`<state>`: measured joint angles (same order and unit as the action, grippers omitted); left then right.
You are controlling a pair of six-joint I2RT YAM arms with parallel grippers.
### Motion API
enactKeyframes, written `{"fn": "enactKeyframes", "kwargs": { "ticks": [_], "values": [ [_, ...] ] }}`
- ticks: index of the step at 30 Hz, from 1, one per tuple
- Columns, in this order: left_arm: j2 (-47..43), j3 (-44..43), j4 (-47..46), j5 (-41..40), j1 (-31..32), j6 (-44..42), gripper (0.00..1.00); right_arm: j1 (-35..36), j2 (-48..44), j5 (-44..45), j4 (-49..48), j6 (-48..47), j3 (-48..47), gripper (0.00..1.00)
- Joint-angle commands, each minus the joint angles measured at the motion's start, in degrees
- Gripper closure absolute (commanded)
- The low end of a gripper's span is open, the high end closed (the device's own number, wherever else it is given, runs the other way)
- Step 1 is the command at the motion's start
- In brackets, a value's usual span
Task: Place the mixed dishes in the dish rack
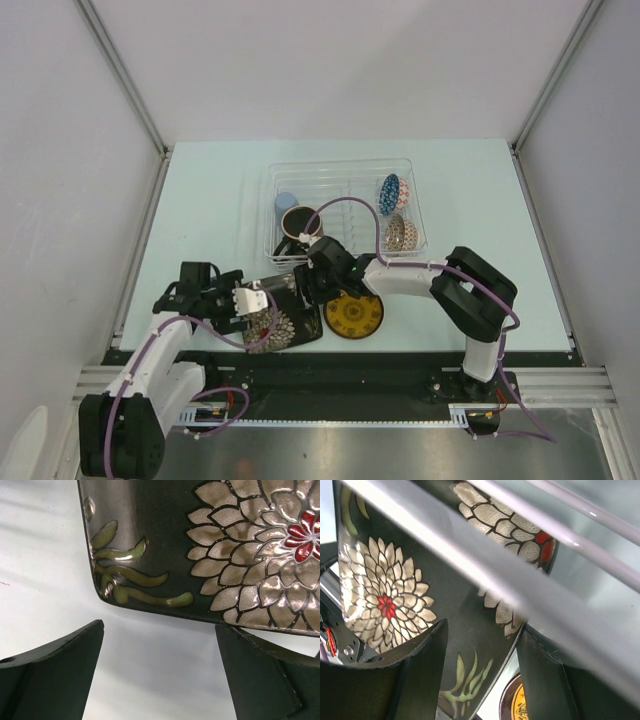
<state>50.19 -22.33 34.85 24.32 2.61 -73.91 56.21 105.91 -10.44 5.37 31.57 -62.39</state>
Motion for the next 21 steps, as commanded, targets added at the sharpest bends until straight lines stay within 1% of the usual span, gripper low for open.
{"fn": "enactKeyframes", "kwargs": {
  "ticks": [1,6,10,15,21],
  "values": [
    [-1.5,3.3,1.7,8.3,3.5,4.1,0.0,4.7,-5.1,-7.0,-7.9,1.1,-5.4,0.41],
    [-0.4,2.6,0.9,8.4,3.7,5.4,0.0,5.3,-8.4,-6.8,-7.4,0.0,-6.1,0.41],
    [-0.2,1.9,0.6,8.5,4.0,6.0,0.0,5.4,-8.7,-7.8,-7.1,0.0,-6.7,0.42],
    [-0.1,1.8,-0.1,7.9,4.2,6.9,0.0,5.5,-6.4,-10.8,-7.8,0.1,-8.4,0.46],
    [-0.1,1.1,-0.8,8.0,4.5,8.0,0.0,5.5,-3.3,-12.6,-5.6,-0.5,-11.7,0.52]
  ]
}}
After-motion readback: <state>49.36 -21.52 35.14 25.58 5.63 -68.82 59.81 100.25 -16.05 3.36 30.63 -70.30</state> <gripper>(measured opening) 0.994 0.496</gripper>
